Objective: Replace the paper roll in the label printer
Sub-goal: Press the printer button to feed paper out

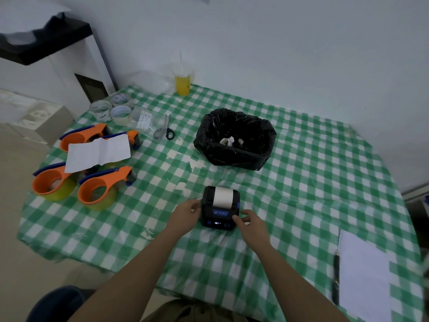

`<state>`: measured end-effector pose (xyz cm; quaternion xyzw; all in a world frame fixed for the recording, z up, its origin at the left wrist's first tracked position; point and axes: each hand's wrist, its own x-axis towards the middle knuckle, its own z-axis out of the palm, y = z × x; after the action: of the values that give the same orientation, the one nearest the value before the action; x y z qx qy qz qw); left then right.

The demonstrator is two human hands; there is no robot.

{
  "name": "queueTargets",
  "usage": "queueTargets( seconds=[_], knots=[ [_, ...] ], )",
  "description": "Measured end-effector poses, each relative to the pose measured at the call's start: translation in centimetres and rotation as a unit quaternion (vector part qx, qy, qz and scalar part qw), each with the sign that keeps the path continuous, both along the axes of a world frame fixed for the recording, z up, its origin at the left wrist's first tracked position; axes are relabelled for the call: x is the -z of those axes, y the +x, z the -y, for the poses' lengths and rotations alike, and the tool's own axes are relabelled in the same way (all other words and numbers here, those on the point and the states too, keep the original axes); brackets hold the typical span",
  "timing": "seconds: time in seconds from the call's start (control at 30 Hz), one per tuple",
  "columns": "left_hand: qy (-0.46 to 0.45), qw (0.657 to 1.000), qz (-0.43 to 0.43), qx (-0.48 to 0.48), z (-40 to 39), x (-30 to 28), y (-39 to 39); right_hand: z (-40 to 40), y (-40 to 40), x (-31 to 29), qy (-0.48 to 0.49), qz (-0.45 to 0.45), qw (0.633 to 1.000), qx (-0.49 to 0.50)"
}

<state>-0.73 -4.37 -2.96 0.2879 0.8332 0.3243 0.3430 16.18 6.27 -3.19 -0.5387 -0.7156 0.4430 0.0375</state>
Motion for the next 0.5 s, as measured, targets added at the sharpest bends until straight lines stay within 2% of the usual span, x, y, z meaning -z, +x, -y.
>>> queueTargets(
  seconds=[0.5],
  knots=[
    [0.008,1.000,-0.004,0.001,-0.14,-0.50,-0.03,-0.35,0.00,-0.01,0.003,-0.021,1.000,0.014]
  ],
)
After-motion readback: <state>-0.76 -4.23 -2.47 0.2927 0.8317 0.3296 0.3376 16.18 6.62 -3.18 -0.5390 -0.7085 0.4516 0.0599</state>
